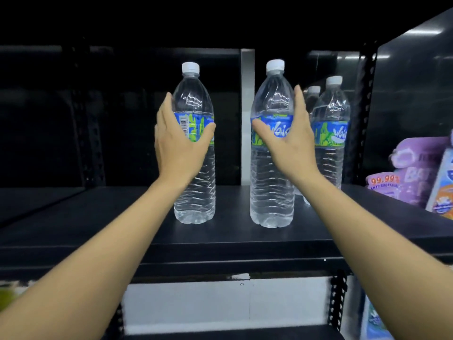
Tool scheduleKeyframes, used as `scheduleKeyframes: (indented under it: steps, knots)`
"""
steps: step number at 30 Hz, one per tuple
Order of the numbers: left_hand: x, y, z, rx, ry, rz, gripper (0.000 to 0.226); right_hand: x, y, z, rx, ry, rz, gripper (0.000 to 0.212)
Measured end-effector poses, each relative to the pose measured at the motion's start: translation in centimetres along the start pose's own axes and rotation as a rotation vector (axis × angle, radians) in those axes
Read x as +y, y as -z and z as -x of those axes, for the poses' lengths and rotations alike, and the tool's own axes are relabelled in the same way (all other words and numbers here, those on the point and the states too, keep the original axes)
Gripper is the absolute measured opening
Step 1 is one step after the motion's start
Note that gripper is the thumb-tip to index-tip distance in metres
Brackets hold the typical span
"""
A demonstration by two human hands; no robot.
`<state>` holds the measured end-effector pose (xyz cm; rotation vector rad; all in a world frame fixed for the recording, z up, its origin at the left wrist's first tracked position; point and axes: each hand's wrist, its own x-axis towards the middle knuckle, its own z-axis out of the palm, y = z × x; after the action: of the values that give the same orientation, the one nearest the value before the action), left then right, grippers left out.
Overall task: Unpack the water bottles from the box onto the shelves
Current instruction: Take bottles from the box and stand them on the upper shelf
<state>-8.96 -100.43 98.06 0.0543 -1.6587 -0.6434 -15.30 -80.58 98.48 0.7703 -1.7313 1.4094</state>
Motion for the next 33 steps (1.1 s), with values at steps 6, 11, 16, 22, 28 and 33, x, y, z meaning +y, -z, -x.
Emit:
scheduleKeyframes:
  steps: [6,11,16,22,28,33]
  knots:
    - [1.0,-1.0,2.6,0.045,-0.108,-0.197,0.087,2.5,2.4,2.9,-0.146,-0.027,-0.060,0.095]
    - [2.1,-2.1,5.4,0.069,-0.604,-0.265,0.065,5.2,3.9,6.2,-0.251,-0.214,-0.173,0.072]
    - [4.0,-4.4,10.0,-0.476,0.012,0.245,0.063,6.3,4.4,6.3,-0.293,-0.303,-0.328,0.073]
    - [2.8,-5.3,9.7,-0.727,0.347,0.483,0.056,7.0,4.4,6.4,-0.354,-0.274,-0.363,0.059]
    - [3.2,-4.8,9.9,-0.717,0.239,0.451,0.054,7.1,4.4,6.3,-0.428,-0.255,-0.404,0.059]
    - [3.8,-4.6,10.0,-0.647,0.259,0.473,0.053,7.5,4.5,6.3,-0.412,-0.285,-0.459,0.065]
